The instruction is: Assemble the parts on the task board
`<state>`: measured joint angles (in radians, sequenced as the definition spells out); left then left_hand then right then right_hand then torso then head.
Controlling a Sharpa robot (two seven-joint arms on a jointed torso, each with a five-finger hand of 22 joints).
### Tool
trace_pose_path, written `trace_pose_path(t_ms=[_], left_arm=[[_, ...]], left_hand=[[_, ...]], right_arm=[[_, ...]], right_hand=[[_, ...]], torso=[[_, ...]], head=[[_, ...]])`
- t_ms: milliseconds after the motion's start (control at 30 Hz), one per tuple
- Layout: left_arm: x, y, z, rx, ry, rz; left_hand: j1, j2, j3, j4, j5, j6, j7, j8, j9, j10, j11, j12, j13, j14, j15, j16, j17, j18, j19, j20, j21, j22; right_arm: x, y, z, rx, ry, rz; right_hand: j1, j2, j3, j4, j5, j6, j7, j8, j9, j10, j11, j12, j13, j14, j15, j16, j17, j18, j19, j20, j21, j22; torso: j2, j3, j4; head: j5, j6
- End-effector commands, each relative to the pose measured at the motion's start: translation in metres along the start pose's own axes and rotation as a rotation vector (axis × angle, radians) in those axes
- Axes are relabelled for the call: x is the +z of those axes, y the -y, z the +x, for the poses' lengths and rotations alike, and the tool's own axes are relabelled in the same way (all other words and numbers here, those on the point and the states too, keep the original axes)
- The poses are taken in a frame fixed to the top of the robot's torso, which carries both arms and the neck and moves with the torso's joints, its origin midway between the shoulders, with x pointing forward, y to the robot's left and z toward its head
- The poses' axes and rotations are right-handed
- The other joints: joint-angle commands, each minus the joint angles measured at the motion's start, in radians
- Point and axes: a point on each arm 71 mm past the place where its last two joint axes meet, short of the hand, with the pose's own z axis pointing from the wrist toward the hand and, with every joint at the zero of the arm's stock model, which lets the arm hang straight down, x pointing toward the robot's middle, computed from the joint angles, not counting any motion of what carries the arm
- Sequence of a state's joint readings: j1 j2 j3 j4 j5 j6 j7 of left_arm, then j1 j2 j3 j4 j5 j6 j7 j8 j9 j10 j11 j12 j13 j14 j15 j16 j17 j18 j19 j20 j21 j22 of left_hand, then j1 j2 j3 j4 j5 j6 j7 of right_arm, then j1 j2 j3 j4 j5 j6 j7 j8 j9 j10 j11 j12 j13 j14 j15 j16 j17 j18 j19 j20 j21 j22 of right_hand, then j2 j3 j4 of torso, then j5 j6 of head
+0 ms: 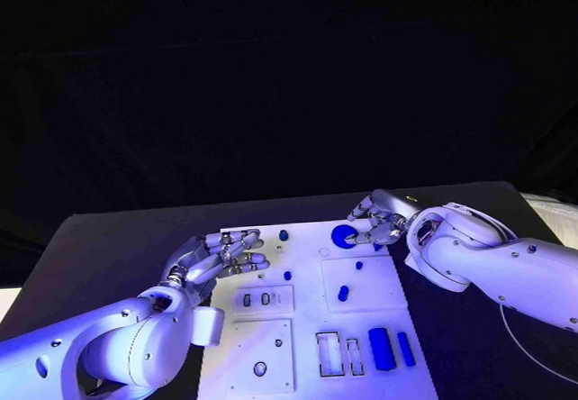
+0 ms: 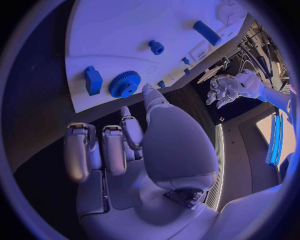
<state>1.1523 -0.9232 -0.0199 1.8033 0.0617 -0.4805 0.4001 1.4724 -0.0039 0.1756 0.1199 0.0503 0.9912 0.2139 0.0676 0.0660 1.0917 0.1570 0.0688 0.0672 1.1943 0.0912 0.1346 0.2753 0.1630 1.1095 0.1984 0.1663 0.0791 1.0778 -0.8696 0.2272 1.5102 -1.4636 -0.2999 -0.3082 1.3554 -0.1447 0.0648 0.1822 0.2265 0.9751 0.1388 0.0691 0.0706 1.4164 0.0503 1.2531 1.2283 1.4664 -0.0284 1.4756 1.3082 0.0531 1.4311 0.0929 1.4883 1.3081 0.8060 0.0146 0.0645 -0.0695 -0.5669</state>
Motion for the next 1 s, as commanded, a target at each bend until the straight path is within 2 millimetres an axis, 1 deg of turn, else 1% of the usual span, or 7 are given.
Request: trace_pose_path(t_ms=[33, 267, 400, 600, 667, 800, 1000], left_arm=[[0.0, 0.001, 0.003, -0.013, -0.025, 0.008], [0.001, 0.001, 0.003, -0.014, -0.026, 0.007], [0.001, 0.001, 0.003, -0.014, -0.027, 0.006], [0.001, 0.001, 0.003, -0.014, -0.027, 0.005], [0.001, 0.001, 0.003, -0.014, -0.027, 0.005], [0.001, 0.0, 0.003, -0.015, -0.028, 0.005], [0.002, 0.0, 0.004, -0.015, -0.03, 0.004]], left_hand=[[-0.002, -0.012, 0.006, -0.001, 0.005, -0.005, 0.001, -0.004, -0.001, -0.007, -0.002, -0.004, -0.001, 0.0, 0.003, -0.006, 0.001, 0.016, 0.007, -0.003, -0.005, -0.002], [-0.002, -0.012, 0.006, -0.001, 0.005, -0.005, 0.001, -0.004, -0.001, -0.007, -0.002, -0.004, -0.001, 0.0, 0.003, -0.006, 0.001, 0.016, 0.007, -0.003, -0.005, -0.002], [-0.002, -0.012, 0.006, -0.001, 0.005, -0.005, 0.001, -0.004, -0.001, -0.007, -0.002, -0.004, -0.001, 0.0, 0.003, -0.006, 0.001, 0.016, 0.007, -0.003, -0.005, -0.002], [-0.002, -0.012, 0.006, -0.001, 0.005, -0.005, 0.001, -0.004, -0.001, -0.007, -0.002, -0.004, -0.001, 0.0, 0.003, -0.006, 0.001, 0.016, 0.007, -0.003, -0.005, -0.002], [-0.002, -0.012, 0.006, -0.001, 0.005, -0.005, 0.001, -0.004, -0.001, -0.007, -0.002, -0.004, -0.001, 0.0, 0.003, -0.006, 0.001, 0.016, 0.007, -0.003, -0.005, -0.002], [-0.003, -0.014, 0.011, -0.003, 0.005, -0.006, 0.001, -0.003, -0.001, -0.008, -0.002, -0.004, -0.001, 0.0, 0.003, -0.008, 0.002, 0.016, 0.007, -0.003, -0.006, -0.002], [-0.003, -0.014, 0.011, -0.003, 0.005, -0.006, 0.001, -0.003, -0.001, -0.008, -0.002, -0.004, -0.001, 0.0, 0.003, -0.008, 0.002, 0.016, 0.007, -0.003, -0.006, -0.002]], right_arm=[[0.0, 0.002, 0.005, -0.039, -0.068, 0.041], [0.004, -0.001, 0.008, -0.043, -0.066, 0.042], [0.006, -0.004, 0.009, -0.051, -0.057, 0.038], [0.007, -0.003, 0.008, -0.055, -0.041, 0.046], [0.008, -0.003, 0.008, -0.055, -0.038, 0.048], [0.009, -0.003, 0.009, -0.055, -0.038, 0.048], [0.011, -0.007, 0.012, -0.053, -0.042, 0.042]], right_hand=[[0.008, 0.003, -0.006, 0.005, -0.001, -0.005, 0.005, 0.005, -0.001, 0.007, 0.004, 0.019, 0.023, 0.066, 0.01, 0.007, 0.041, -0.01, 0.012, -0.001, 0.007, 0.066], [0.014, 0.01, -0.009, 0.012, 0.003, 0.001, 0.004, 0.01, 0.001, 0.024, 0.005, 0.061, 0.071, 0.068, 0.011, 0.013, 0.055, -0.013, 0.021, 0.0, 0.014, 0.081], [0.016, 0.016, -0.009, 0.016, 0.007, 0.004, 0.004, 0.013, 0.001, 0.03, 0.005, 0.075, 0.087, 0.069, 0.011, 0.016, 0.061, -0.014, 0.026, 0.0, 0.017, 0.088], [0.017, 0.026, -0.006, 0.019, 0.01, 0.009, 0.004, 0.016, 0.002, 0.038, 0.004, 0.091, 0.107, 0.07, 0.011, 0.02, 0.069, -0.017, 0.033, 0.0, 0.022, 0.1], [0.016, 0.028, -0.006, 0.02, 0.011, 0.01, 0.003, 0.016, 0.002, 0.039, 0.004, 0.095, 0.11, 0.07, 0.011, 0.021, 0.071, -0.018, 0.035, 0.001, 0.023, 0.104], [0.015, 0.029, -0.007, 0.021, 0.011, 0.011, 0.003, 0.017, 0.002, 0.041, 0.004, 0.098, 0.115, 0.071, 0.011, 0.022, 0.074, -0.018, 0.038, 0.001, 0.025, 0.108], [0.014, 0.032, -0.007, 0.023, 0.013, 0.013, 0.003, 0.018, 0.002, 0.042, 0.004, 0.101, 0.119, 0.071, 0.011, 0.023, 0.076, -0.019, 0.039, 0.001, 0.026, 0.11]], torso=[[-0.002, -0.0005, 0.0004], [0.001, -0.0001, 0.0003], [0.001, -0.0002, 0.0019], [0.001, -0.0005, 0.0006], [0.001, -0.0008, 0.0], [0.001, -0.0001, -0.0004], [0.001, 0.0, 0.0009]], head=[[-0.003, -0.002], [-0.004, -0.002], [-0.004, -0.004], [-0.005, -0.005], [-0.005, -0.006], [-0.006, -0.007], [-0.007, -0.007]])
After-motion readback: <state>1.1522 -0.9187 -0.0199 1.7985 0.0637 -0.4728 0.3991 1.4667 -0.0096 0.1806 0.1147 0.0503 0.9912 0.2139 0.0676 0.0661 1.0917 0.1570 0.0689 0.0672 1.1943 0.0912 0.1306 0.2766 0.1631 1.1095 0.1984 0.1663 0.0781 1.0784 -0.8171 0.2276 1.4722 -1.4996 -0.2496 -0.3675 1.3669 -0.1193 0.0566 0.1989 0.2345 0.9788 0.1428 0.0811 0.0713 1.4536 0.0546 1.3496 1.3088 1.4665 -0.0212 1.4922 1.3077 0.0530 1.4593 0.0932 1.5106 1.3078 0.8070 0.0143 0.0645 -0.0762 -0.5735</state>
